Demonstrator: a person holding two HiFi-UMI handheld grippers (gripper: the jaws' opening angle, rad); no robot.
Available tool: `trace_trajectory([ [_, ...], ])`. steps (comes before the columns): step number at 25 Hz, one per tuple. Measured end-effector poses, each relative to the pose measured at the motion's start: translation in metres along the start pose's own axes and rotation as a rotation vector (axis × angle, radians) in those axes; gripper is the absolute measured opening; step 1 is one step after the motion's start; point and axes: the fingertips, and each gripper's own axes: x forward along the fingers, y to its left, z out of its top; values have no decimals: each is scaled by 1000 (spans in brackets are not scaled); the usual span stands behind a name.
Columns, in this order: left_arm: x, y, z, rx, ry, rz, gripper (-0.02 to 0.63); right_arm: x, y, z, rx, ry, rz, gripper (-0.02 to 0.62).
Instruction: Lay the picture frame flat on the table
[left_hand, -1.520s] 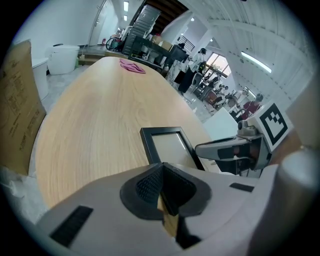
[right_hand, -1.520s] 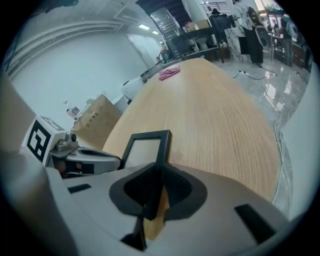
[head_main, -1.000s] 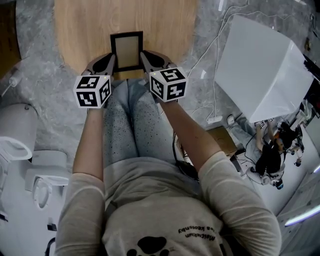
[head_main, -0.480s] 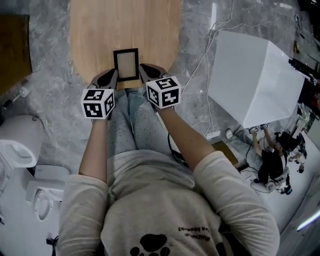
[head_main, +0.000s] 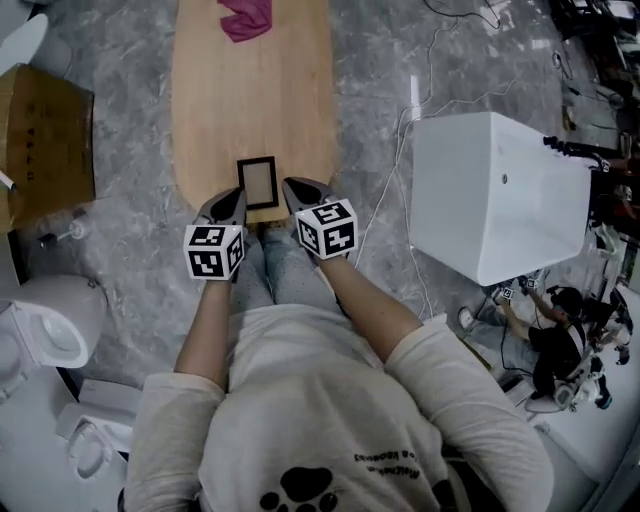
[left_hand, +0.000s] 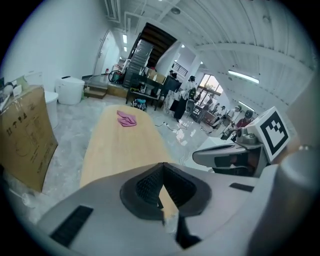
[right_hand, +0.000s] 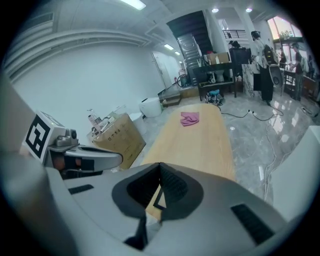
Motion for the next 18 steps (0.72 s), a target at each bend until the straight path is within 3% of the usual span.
trace_trajectory([
  [6,-43,-22,36,55,-89,34,9,-49,27,39,-24,-124,-1,11],
  [18,-118,-76,126,183,-355,53,9,-145,63,137,-118,-439,-28,11],
])
